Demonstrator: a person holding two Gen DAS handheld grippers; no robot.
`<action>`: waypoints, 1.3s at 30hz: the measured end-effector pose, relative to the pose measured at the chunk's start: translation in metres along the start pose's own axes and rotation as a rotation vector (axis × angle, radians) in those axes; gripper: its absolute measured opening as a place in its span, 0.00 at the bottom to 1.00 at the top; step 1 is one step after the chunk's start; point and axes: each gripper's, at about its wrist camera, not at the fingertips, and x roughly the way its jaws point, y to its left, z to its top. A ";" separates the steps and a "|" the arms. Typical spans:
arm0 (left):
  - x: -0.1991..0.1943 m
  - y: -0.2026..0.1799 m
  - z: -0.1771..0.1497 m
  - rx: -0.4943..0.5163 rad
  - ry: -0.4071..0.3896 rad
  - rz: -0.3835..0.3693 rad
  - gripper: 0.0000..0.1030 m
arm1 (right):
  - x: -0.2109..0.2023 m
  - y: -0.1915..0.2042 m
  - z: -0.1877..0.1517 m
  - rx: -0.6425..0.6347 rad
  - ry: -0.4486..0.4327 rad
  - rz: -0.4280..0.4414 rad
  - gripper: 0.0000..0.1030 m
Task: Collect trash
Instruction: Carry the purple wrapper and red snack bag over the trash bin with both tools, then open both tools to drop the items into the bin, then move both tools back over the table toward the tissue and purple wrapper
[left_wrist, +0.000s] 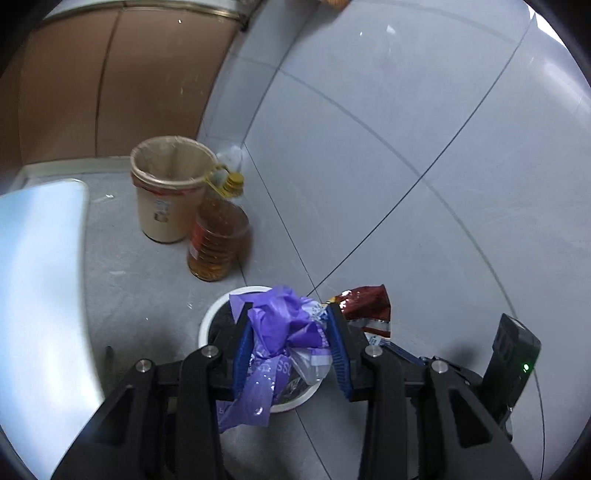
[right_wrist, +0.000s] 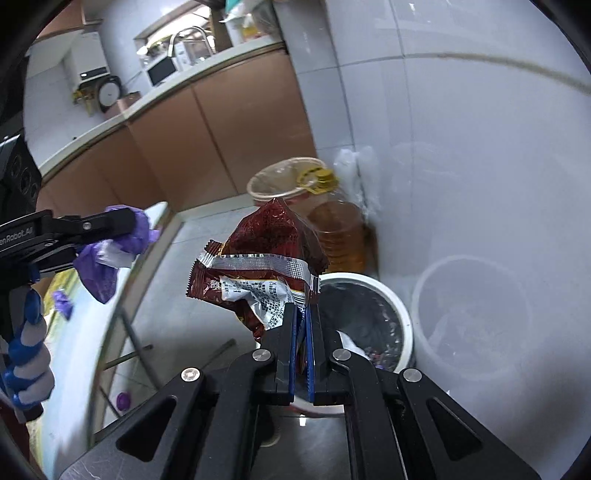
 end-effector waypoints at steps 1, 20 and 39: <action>0.012 -0.003 0.003 0.002 0.012 -0.001 0.35 | 0.005 -0.003 0.001 0.005 0.003 -0.009 0.04; 0.075 -0.002 0.005 -0.076 0.067 0.003 0.56 | 0.051 -0.025 -0.009 0.053 0.046 -0.108 0.30; -0.117 0.000 -0.044 -0.083 -0.230 0.304 0.56 | -0.065 0.060 0.010 -0.056 -0.148 -0.043 0.59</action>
